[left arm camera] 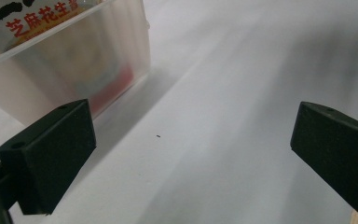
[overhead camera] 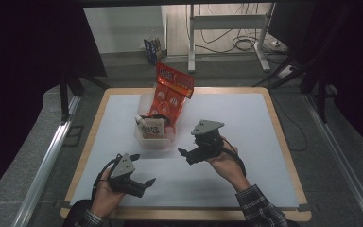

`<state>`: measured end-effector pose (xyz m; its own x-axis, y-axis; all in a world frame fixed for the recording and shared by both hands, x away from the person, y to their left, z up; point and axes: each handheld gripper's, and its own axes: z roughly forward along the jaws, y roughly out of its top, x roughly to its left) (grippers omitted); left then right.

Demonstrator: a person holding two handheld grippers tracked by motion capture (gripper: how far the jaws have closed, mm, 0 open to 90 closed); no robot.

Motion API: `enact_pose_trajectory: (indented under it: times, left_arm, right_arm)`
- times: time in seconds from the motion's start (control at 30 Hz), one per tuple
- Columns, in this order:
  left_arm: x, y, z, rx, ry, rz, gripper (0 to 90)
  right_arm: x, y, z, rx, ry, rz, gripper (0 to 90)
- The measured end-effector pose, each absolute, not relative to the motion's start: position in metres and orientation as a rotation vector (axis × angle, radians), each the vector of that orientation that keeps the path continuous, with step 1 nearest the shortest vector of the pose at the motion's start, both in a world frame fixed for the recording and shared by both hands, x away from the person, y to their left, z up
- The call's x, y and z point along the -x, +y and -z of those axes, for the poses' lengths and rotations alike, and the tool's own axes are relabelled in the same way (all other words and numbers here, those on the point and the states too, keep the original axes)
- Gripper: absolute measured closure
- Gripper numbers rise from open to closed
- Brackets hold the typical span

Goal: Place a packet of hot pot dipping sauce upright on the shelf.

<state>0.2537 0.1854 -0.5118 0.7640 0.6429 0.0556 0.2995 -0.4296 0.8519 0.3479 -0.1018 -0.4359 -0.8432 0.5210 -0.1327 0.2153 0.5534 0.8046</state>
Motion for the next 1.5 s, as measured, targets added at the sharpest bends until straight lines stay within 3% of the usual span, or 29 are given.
enact_pose_trajectory:
  times: [1.5]
  left_arm:
    - [-0.253,0.187,0.510,-2.030,0.709,-0.502,0.0]
  right_arm:
    - [-0.320,-0.158,0.447,-0.726,2.384,-1.155,0.0]
